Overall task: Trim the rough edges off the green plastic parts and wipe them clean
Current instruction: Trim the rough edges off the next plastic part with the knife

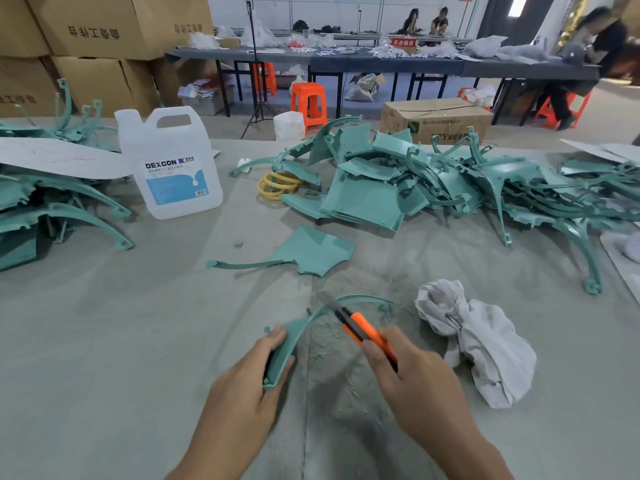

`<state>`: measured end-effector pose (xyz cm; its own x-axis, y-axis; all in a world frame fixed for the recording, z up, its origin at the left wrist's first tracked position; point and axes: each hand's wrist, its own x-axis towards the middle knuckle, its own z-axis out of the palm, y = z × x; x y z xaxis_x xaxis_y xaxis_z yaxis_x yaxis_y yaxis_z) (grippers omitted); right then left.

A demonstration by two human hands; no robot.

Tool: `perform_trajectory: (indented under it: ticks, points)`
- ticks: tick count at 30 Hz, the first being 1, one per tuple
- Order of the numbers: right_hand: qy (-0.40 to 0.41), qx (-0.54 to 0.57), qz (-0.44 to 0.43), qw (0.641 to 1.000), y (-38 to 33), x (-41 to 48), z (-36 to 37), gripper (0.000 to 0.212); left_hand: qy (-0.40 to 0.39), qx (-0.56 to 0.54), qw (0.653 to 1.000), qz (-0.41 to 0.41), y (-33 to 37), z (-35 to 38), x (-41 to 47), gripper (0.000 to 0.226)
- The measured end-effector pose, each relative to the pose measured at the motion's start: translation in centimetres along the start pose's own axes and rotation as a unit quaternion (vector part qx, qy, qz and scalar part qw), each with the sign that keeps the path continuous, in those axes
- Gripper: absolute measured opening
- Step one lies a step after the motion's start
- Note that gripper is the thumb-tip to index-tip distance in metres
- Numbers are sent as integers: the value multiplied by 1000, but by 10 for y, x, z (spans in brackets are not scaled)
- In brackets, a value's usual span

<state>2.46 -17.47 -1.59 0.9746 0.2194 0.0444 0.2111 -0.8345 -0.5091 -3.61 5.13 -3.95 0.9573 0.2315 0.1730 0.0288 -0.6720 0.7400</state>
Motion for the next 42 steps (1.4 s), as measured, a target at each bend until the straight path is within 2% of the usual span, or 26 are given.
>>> perform_trajectory:
  ticks: [3,8,10,13,15,17,19,24,26,29,32,35,38,40,42]
  points:
    - [22,-42,41,998,17,22,3,29,1,16,1000,8,-1,0,-3,52]
    - [48,-103,118,987,58,43,-8,34,3,7,1000,-9,1,0,-8,49]
    - [46,-109,128,985,68,44,-16,42,11,2,1000,-23,3,-1,-10,47]
    - [41,-85,126,988,64,41,-23,39,10,14,1000,-17,3,-2,-13,47]
    - [46,-52,94,993,50,33,-26,29,13,29,999,-8,5,-1,-15,44]
    - [3,-43,37,998,27,25,-30,26,20,43,999,-12,4,1,-16,42]
    - [-56,-35,-15,998,3,15,-34,28,16,54,998,-15,1,2,-18,54]
    - [-73,-62,-85,992,-14,10,-45,29,-3,68,998,16,-6,4,-22,69]
    - [-82,-61,-68,992,-10,17,-47,26,1,76,997,21,-10,6,-21,69]
    - [-54,-100,-6,994,14,41,-48,26,0,78,997,19,-16,7,-21,68]
    - [-60,-186,66,979,38,59,-54,31,2,79,997,26,-18,9,-20,60]
    - [-33,-255,76,963,40,57,-60,27,8,83,996,32,-18,10,-20,65]
    - [31,-180,18,983,15,35,-57,25,25,73,996,43,-16,11,-21,67]
    - [-34,-58,-47,997,-4,18,-46,28,25,69,996,45,-15,11,-22,71]
    - [-100,-1,-69,993,-12,9,-34,29,21,70,996,49,-16,10,-22,72]
